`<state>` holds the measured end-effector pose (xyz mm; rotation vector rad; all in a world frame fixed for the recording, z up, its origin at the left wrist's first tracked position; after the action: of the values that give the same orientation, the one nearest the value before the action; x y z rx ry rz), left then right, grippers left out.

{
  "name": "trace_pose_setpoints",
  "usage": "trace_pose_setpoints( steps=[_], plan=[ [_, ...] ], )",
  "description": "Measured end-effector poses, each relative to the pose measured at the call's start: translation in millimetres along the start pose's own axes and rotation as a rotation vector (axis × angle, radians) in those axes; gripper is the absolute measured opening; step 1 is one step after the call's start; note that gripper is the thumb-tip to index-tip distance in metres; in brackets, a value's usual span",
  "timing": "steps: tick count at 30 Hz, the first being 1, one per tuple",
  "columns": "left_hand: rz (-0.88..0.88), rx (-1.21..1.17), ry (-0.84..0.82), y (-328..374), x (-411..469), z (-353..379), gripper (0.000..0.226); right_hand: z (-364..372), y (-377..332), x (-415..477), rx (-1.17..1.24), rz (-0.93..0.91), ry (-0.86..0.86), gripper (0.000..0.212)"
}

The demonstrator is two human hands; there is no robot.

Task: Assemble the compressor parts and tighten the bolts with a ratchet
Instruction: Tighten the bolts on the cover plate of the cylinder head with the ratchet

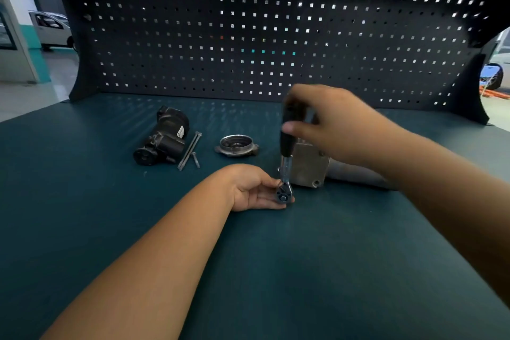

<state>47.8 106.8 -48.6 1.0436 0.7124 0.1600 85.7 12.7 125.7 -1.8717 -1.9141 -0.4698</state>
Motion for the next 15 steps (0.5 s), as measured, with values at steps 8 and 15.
trace_pose_setpoints(
  steps=[8,15],
  plan=[
    [-0.006,0.032,0.008,0.1,-2.0,1.3,0.017,2.1,63.3,-81.8,-0.164,0.238,-0.130,0.017],
    [0.003,0.056,0.039,0.3,-2.3,1.3,0.017,61.8,94.2,-123.0,-0.066,0.387,-0.537,0.015]
  ],
)
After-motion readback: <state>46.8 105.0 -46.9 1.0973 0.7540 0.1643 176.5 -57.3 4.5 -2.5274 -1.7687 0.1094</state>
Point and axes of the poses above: each hand's wrist, its own x-axis towards the middle knuckle, its own z-axis out of the palm, y = z × x, the point moved 7 cm from there along x, towards the middle knuckle, and after that the axes turned 5 degrees about -x, right-handed, at the moved point
